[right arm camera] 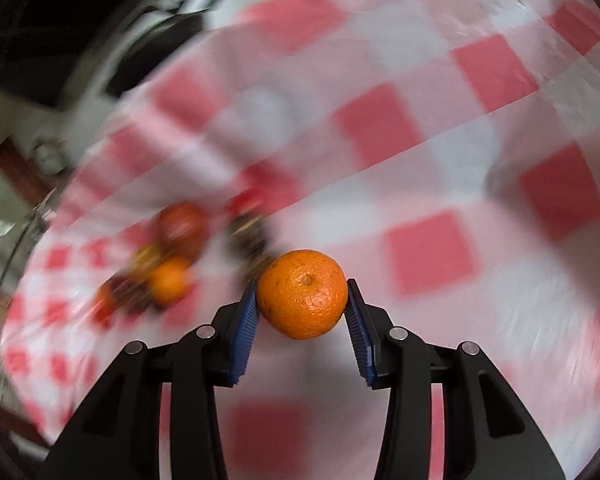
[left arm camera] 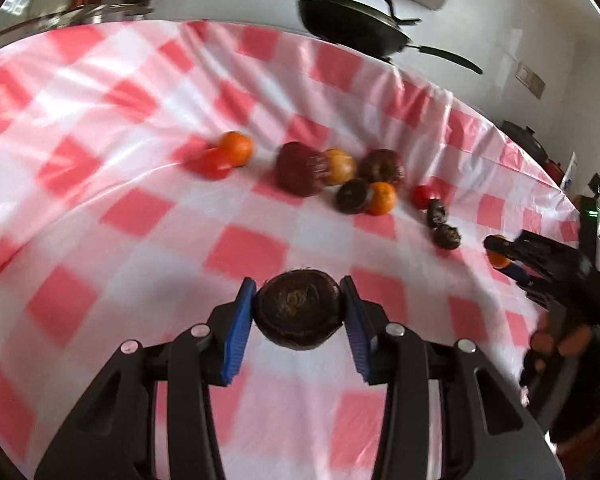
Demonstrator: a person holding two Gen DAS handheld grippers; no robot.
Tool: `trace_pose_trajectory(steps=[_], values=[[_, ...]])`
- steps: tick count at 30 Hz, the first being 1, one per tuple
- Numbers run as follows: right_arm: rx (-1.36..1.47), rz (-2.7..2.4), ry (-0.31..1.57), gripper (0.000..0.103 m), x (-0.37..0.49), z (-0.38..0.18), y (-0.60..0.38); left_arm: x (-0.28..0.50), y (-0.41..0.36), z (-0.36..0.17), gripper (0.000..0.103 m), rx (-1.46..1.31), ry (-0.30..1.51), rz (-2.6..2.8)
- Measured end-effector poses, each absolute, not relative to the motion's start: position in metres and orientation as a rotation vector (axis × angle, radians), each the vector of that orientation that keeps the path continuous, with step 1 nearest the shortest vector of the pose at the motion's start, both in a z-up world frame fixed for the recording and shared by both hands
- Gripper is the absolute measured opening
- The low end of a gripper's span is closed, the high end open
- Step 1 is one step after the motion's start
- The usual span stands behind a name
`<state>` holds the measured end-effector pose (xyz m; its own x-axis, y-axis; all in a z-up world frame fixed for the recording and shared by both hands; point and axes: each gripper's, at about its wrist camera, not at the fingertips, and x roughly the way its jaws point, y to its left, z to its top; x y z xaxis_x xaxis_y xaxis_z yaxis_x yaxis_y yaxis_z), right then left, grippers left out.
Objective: Organize fruits
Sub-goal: 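Carry both held fruits over the white purple-rimmed box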
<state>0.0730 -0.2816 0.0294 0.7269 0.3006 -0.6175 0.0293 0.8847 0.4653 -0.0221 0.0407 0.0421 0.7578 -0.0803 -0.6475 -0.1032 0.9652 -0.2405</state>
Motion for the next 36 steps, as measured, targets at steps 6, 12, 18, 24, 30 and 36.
trace_pose_trajectory(steps=[6,12,18,24,30,36], values=[[0.414,0.336,0.777,0.043,-0.017,0.042,-0.203,-0.099,0.072,0.046,0.043,-0.223,0.702,0.075],[0.334,0.462,0.779,0.043,-0.085,0.050,-0.143,-0.152,0.109,0.062,0.043,-0.181,0.673,0.132],[0.227,0.572,0.800,0.043,-0.129,0.049,-0.089,-0.187,0.141,0.063,0.043,-0.160,0.683,0.193],[0.115,0.679,0.795,0.043,-0.163,0.047,-0.040,-0.223,0.172,0.056,0.043,-0.149,0.690,0.244],[0.008,0.788,0.791,0.043,-0.200,0.042,0.005,-0.269,0.213,0.047,0.043,-0.196,0.689,0.316],[-0.117,0.927,0.785,0.043,-0.246,0.031,0.047,-0.315,0.255,0.035,0.043,-0.250,0.698,0.396]])
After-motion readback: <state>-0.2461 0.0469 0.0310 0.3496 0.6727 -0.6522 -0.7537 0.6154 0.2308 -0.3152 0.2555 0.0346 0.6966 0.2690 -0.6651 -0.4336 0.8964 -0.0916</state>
